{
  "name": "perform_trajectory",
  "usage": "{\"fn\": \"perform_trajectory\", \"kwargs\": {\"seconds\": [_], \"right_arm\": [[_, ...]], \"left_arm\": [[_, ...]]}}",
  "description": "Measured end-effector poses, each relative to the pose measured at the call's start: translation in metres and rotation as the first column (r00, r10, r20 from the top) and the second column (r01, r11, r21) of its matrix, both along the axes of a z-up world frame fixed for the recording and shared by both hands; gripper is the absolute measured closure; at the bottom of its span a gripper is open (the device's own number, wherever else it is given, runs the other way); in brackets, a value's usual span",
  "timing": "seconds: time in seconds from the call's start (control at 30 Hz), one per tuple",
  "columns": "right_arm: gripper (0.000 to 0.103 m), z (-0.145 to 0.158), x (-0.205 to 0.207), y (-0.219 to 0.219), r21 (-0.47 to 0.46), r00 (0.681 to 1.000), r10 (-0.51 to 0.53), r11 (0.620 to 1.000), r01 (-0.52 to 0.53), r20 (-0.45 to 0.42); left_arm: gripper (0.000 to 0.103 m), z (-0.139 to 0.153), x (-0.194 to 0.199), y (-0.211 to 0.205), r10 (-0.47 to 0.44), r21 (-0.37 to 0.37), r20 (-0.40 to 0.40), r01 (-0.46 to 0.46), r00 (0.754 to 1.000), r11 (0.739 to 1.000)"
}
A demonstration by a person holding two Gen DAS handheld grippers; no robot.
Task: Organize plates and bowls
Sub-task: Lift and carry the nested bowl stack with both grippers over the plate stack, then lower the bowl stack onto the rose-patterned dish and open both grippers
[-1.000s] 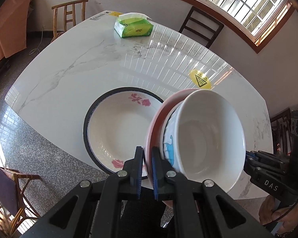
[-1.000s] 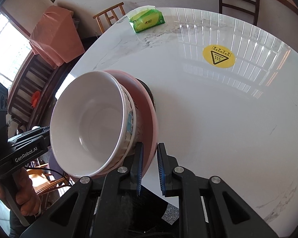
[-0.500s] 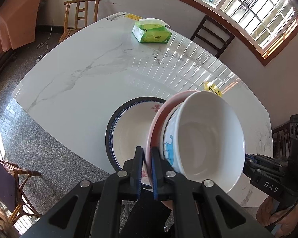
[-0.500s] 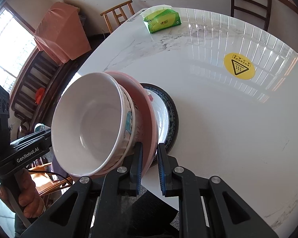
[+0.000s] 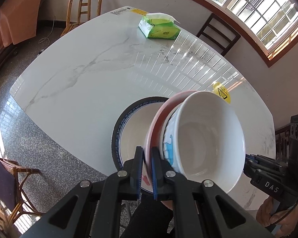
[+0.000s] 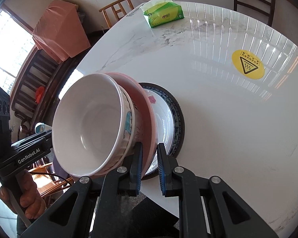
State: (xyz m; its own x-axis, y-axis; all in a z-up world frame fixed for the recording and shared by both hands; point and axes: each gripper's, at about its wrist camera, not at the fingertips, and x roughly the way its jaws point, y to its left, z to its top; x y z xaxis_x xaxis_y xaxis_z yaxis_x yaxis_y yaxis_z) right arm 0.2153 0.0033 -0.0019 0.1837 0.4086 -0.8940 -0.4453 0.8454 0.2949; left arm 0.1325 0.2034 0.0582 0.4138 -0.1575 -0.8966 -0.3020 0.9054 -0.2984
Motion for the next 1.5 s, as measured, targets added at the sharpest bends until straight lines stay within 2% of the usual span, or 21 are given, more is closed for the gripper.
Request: {"fn": "perform_trajectory", "kwargs": {"seconds": [0.9,1.03,1.33,1.43,1.5], "right_arm": [[0.088,-0.017,0.005,0.003,0.029,0.999,-0.009,1.0,0.01,-0.046],[0.087,-0.019,0.004,-0.001,0.065,1.0,-0.01,0.998,0.011,-0.02],[0.085,-0.019,0.001,-0.003,0.109,1.0,-0.017,0.994,0.014,0.022],[0.085,-0.019,-0.001,-0.003,0.112,0.999,-0.016,0.994,0.011,0.049],[0.082,-0.019,-0.004,-0.003,0.108,0.997,-0.012,0.994,0.004,0.074]], "left_arm": [[0.097,-0.022,0.006,0.008,0.0,0.015,-0.024,0.0,1.0,1.0],[0.097,-0.022,-0.002,0.004,-0.017,0.071,0.035,0.014,0.999,0.997],[0.093,-0.024,-0.015,0.004,-0.011,0.103,0.143,-0.003,0.99,0.995],[0.087,-0.026,-0.017,0.004,0.003,0.112,0.176,-0.023,0.984,0.993],[0.079,-0.027,-0.021,0.006,0.018,0.117,0.196,-0.042,0.98,0.992]]}}
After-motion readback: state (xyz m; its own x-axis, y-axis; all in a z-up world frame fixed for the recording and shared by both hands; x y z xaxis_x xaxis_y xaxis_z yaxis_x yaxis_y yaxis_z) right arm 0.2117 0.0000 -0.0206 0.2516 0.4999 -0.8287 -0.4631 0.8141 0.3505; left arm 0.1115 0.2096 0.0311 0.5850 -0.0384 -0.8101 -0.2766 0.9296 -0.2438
